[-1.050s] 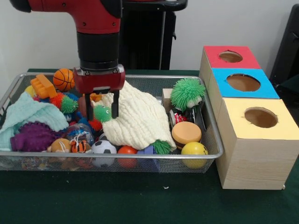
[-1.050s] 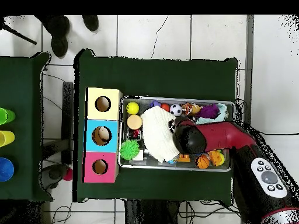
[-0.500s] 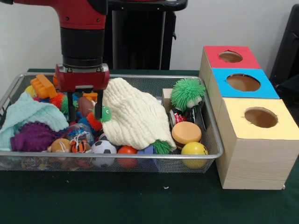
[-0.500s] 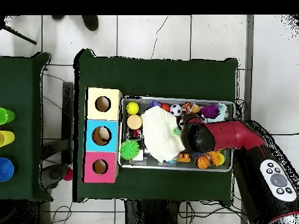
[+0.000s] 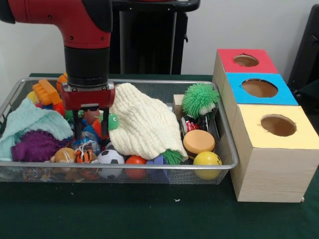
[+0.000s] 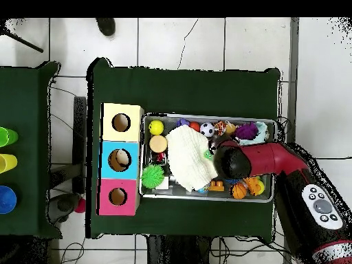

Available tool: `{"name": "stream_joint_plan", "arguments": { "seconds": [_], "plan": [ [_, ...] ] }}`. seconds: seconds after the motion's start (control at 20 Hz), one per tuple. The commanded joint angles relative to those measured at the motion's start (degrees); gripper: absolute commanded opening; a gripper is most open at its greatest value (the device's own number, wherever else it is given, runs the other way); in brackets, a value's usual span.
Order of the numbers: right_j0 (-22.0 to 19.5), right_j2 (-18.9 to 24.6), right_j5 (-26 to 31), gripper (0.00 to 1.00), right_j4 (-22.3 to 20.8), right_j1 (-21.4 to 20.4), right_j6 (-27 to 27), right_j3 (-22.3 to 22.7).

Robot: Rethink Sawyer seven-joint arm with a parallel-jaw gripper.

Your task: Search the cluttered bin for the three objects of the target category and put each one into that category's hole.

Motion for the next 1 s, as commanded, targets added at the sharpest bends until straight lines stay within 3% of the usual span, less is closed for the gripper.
{"name": "stream_joint_plan", "arguments": {
  "seconds": [0.05,0.2,0.55,1.0],
  "plan": [
    [-1.1,-1.2,2.3,1.00,-2.5,5.0,-4.2,-3.0],
    [-0.7,-1.8,2.0,1.00,-2.2,2.2,-3.0,0.6],
    [2.5,-4.6,6.8,1.00,-4.9,1.7,-6.1,-1.9],
    [3.4,-6.7,5.2,1.00,-8.0,0.8,-8.2,-1.4]
  ]
}}
